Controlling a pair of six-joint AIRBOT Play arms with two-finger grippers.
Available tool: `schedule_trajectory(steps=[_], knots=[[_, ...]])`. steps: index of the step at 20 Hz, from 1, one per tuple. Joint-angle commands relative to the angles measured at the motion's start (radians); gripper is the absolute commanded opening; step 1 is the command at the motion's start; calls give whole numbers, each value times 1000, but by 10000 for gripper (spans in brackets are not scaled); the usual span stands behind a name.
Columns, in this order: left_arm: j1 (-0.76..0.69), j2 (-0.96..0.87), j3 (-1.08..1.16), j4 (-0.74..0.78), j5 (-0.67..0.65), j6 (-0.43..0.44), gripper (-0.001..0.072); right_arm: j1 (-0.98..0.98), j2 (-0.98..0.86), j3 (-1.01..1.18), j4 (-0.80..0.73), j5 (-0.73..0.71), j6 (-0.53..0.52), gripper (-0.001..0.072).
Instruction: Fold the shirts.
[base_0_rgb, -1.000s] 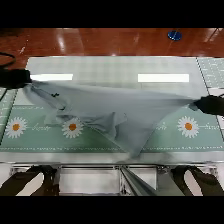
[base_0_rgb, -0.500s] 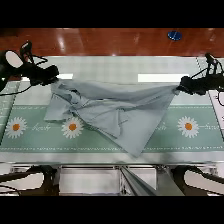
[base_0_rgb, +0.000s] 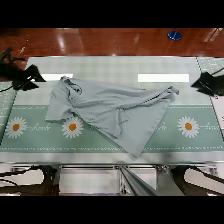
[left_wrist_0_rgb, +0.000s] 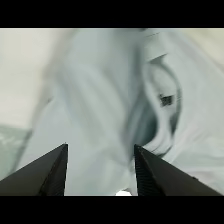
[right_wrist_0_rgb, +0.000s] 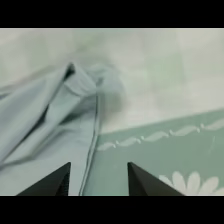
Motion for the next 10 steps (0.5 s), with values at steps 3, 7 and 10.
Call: schedule_trajectory(steps=[3, 7, 10], knots=[[128, 9, -163, -18, -80, 80, 506, -16, 267, -503, 138, 28, -72, 409], [112, -48, -177, -29, -36, 115, 506, 141, 349, -700, 171, 50, -54, 409], [112, -111, -160, -60, -20, 158, 506, 243, 350, -721, 165, 36, -1, 409]])
